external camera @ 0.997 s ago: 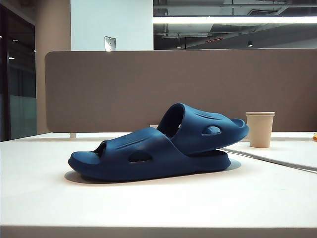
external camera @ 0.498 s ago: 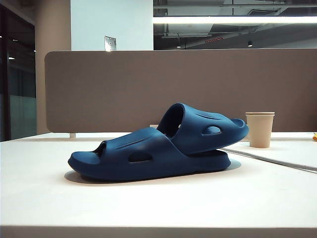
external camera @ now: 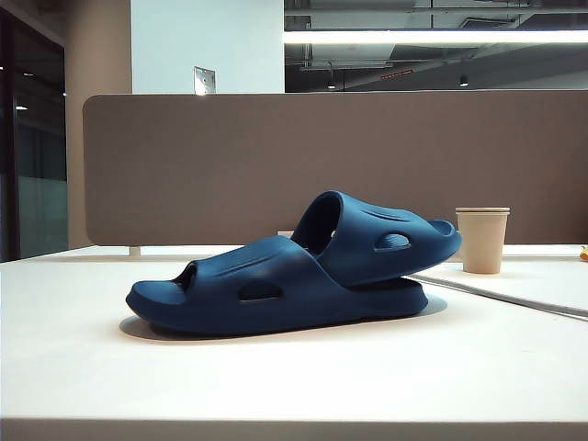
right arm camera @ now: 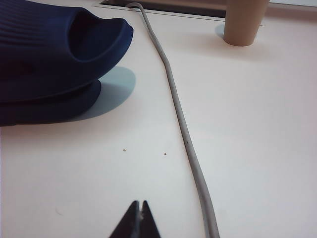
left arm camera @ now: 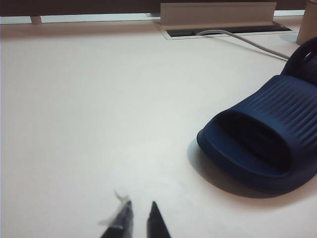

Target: Interlock the pair of blue slippers on the table with their fronts facing up.

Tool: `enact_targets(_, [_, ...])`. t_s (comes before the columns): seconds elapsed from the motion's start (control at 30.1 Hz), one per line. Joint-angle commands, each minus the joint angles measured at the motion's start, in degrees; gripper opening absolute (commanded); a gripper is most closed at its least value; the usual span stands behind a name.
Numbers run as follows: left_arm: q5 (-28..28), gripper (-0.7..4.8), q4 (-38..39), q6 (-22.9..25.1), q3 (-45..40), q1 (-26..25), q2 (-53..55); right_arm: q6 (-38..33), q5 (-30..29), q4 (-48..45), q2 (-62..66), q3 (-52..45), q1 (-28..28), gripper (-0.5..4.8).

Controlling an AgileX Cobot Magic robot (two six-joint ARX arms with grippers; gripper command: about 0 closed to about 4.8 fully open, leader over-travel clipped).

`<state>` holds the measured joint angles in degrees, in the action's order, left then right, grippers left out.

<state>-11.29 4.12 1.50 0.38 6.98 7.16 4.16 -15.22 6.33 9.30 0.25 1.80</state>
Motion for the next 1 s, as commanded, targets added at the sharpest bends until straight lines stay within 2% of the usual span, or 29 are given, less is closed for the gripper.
enact_targets(0.03, [-0.11, 0.44, -0.17, 0.0, 0.15, 0.04, 0.0, -0.96, 0.24, -1.09, -0.02, -0.09, 0.07, -0.01])
enact_targets(0.17, [-1.18, 0.44, -0.11, -0.26, 0.15, 0.04, 0.0, -5.77, 5.27, -1.92, -0.02, -0.09, 0.07, -0.01])
enact_targets(0.3, [-1.62, 0.44, -0.11, -0.48, 0.15, 0.04, -0.02, -7.21, 8.87, -1.9, 0.0, -0.09, 0.07, -0.01])
enact_targets(1.0, [-1.49, 0.44, -0.13, -0.44, 0.15, 0.04, -0.02, -8.7, 8.92, -1.84, -0.02, -0.07, 0.07, -0.01])
